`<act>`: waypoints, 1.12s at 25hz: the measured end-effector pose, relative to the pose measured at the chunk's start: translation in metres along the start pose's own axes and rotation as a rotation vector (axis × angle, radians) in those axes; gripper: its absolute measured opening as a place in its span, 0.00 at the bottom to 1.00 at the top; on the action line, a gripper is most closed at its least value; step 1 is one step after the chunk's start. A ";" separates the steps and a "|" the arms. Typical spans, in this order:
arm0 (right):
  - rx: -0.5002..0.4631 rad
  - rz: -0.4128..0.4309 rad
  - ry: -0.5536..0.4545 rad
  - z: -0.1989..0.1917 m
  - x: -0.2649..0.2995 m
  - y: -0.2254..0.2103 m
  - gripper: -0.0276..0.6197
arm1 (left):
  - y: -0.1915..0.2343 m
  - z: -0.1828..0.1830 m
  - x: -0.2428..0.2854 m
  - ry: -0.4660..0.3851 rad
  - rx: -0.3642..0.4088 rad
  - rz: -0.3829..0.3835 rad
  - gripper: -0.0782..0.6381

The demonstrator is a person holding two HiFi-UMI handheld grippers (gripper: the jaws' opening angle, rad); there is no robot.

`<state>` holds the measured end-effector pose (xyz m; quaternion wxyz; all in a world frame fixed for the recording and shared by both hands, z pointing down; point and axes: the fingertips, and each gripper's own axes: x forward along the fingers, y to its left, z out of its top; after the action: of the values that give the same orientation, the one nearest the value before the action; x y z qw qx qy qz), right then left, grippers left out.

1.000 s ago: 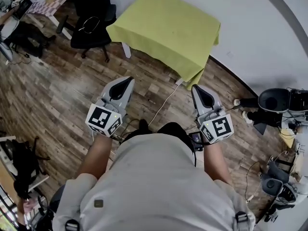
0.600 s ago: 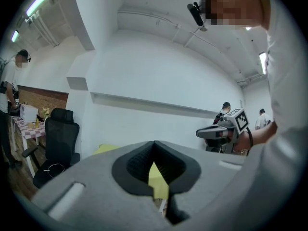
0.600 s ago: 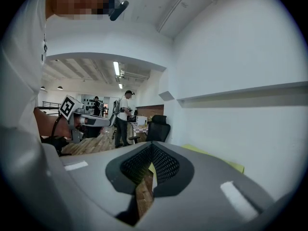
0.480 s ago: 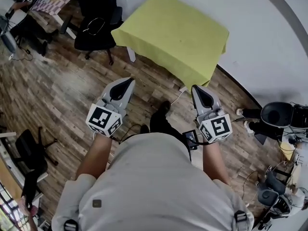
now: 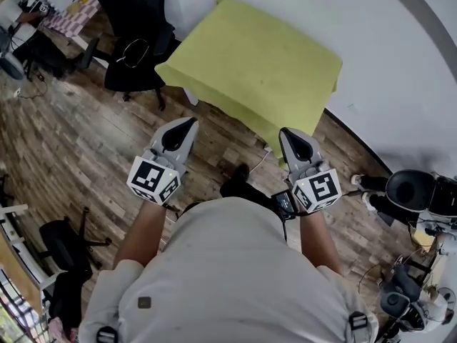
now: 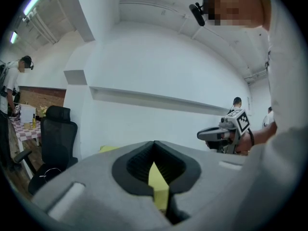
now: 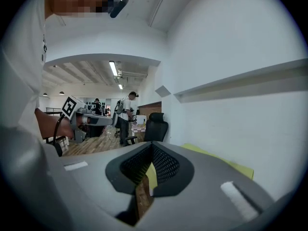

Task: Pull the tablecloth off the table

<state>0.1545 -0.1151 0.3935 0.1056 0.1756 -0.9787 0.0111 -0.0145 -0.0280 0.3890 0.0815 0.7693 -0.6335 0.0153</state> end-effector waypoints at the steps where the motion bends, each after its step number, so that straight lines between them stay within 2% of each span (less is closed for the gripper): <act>1: 0.005 0.005 0.006 -0.002 0.006 -0.013 0.06 | 0.001 0.002 0.016 0.001 0.001 -0.004 0.11; 7: 0.025 0.045 0.035 -0.004 0.042 -0.079 0.06 | 0.017 0.014 0.092 0.016 0.002 0.000 0.11; 14: 0.014 0.035 0.061 -0.002 0.072 -0.118 0.06 | 0.042 0.017 0.139 0.010 -0.010 -0.020 0.11; 19: 0.022 -0.053 0.064 0.002 0.100 -0.141 0.06 | 0.078 0.026 0.174 0.003 0.001 -0.075 0.11; 28: 0.078 -0.283 0.107 0.017 0.165 -0.167 0.06 | 0.159 0.053 0.228 0.027 0.053 -0.301 0.11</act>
<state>0.0574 -0.3290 0.4089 0.1510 0.3151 -0.9359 0.0434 -0.1296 -0.2868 0.3823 0.0710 0.8572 -0.5092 0.0298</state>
